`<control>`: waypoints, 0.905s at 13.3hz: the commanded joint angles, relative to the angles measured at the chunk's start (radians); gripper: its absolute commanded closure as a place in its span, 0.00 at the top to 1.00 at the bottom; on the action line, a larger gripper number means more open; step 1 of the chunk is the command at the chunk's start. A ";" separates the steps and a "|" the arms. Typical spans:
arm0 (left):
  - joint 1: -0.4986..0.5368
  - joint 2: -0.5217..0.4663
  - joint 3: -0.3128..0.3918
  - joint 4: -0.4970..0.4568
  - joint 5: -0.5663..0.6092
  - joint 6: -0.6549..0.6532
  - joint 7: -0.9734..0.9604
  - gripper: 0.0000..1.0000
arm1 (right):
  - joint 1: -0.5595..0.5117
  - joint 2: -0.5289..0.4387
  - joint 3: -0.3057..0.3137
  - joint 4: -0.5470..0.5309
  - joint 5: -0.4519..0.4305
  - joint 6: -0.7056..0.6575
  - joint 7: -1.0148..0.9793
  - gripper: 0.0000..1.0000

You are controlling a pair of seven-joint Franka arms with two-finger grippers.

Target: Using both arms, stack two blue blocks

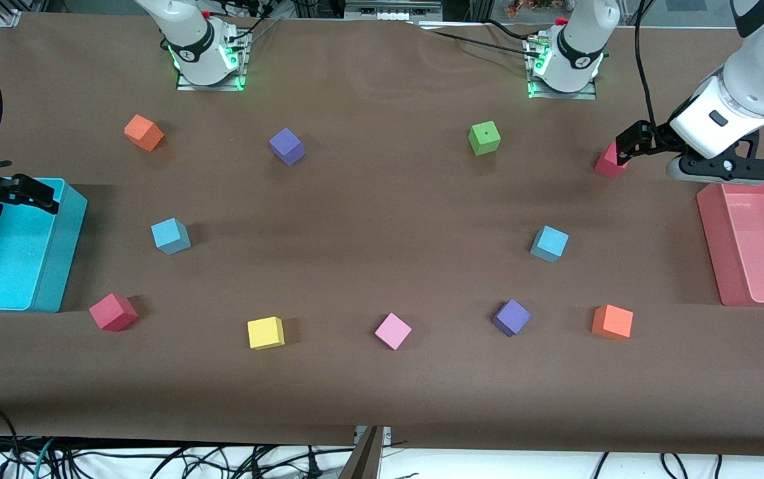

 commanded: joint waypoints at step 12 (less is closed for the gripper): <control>-0.001 0.000 0.001 0.015 0.009 -0.027 -0.001 1.00 | -0.002 0.005 0.001 0.015 0.002 -0.010 0.018 1.00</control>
